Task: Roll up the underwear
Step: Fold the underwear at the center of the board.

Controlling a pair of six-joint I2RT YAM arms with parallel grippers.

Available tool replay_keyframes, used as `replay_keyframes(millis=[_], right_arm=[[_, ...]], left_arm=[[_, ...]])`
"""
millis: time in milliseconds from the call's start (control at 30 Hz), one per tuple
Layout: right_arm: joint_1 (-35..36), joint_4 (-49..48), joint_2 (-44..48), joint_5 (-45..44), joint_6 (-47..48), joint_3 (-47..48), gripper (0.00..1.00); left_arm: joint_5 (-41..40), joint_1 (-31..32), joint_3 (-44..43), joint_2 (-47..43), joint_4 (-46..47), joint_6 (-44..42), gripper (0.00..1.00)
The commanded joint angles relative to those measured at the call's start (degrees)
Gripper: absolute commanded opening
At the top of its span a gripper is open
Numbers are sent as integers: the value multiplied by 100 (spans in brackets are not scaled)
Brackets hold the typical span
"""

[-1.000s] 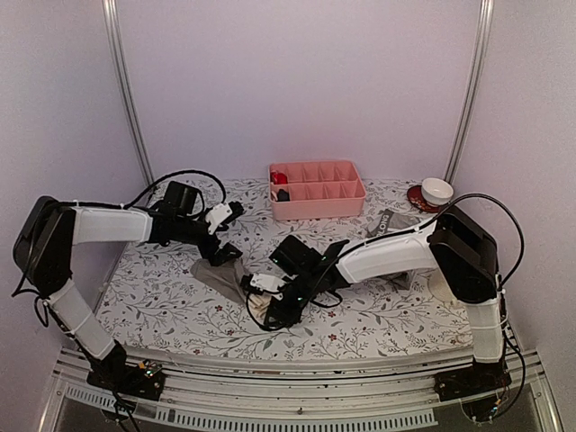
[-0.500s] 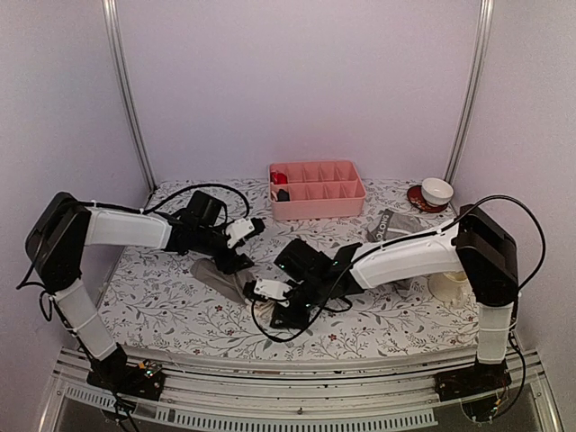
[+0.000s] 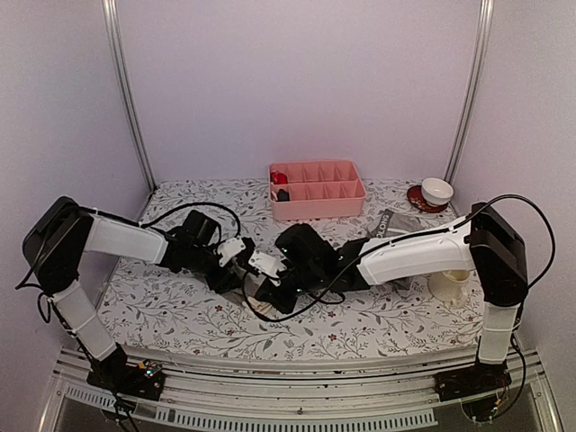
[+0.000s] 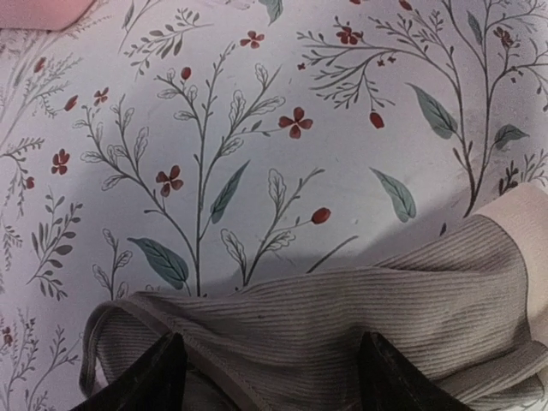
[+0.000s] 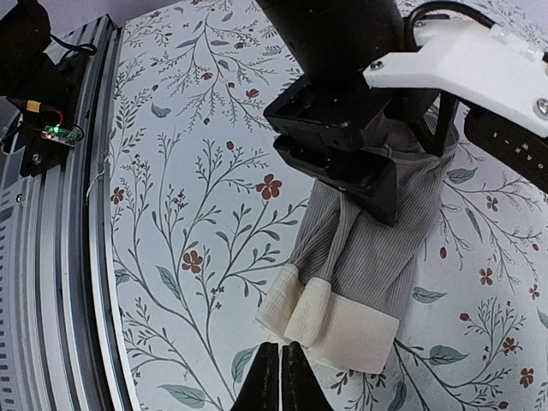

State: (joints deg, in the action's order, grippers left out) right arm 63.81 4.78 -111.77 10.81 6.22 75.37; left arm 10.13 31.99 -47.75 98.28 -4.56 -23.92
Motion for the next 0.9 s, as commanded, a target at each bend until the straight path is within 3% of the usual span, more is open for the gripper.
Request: replay_keyframes(millis=[0, 267, 367, 467, 867], right_arm=[[79, -78, -351, 136, -270, 260, 4], [435, 247, -900, -321, 119, 834, 4], [432, 394, -1055, -427, 117, 996, 4], [433, 595, -1224, -470, 222, 1142, 4], [324, 1077, -1356, -1643, 352, 1022, 4]], left_arm=[[110, -1, 236, -403, 203, 247, 74], [457, 5, 267, -579, 141, 216, 88], [401, -48, 222, -600, 156, 175, 90], [202, -239, 70, -729, 140, 203, 98], [63, -1353, -32, -1213, -264, -360, 98]])
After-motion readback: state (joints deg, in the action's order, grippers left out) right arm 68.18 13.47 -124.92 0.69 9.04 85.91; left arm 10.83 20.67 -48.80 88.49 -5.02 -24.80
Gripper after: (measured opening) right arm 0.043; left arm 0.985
